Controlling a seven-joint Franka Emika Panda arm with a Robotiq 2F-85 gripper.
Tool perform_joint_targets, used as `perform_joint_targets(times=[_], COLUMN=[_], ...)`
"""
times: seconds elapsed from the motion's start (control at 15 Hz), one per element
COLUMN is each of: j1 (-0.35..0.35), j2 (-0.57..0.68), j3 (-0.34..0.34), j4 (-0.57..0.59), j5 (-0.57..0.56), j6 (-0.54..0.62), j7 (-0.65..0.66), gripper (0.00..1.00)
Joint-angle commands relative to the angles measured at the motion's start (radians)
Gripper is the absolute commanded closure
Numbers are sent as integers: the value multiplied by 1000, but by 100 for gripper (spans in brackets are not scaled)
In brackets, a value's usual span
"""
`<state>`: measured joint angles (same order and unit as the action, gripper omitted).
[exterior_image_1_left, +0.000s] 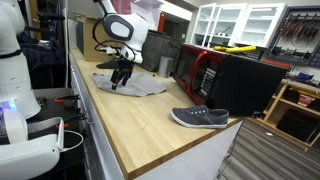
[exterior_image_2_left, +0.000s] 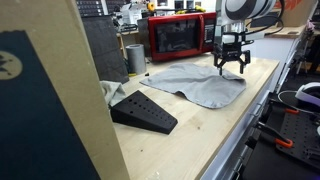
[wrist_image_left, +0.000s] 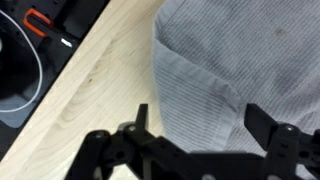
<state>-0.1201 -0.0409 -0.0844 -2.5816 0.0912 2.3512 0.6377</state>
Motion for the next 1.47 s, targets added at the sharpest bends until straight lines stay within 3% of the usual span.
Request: perform_joint_targets(times=[0.0, 0.67, 0.73, 0.87, 1.4], j1=[-7, 30, 34, 37, 44], j2=[-12, 39, 39, 38, 37], j3=[-12, 9, 10, 12, 16], j4=[-2, 35, 37, 41, 44], j5=[-11, 8, 6, 1, 5], j6=[-45, -26, -28, -35, -43], j7=[0, -28, -27, -26, -25], gripper=[0, 0, 25, 34, 95])
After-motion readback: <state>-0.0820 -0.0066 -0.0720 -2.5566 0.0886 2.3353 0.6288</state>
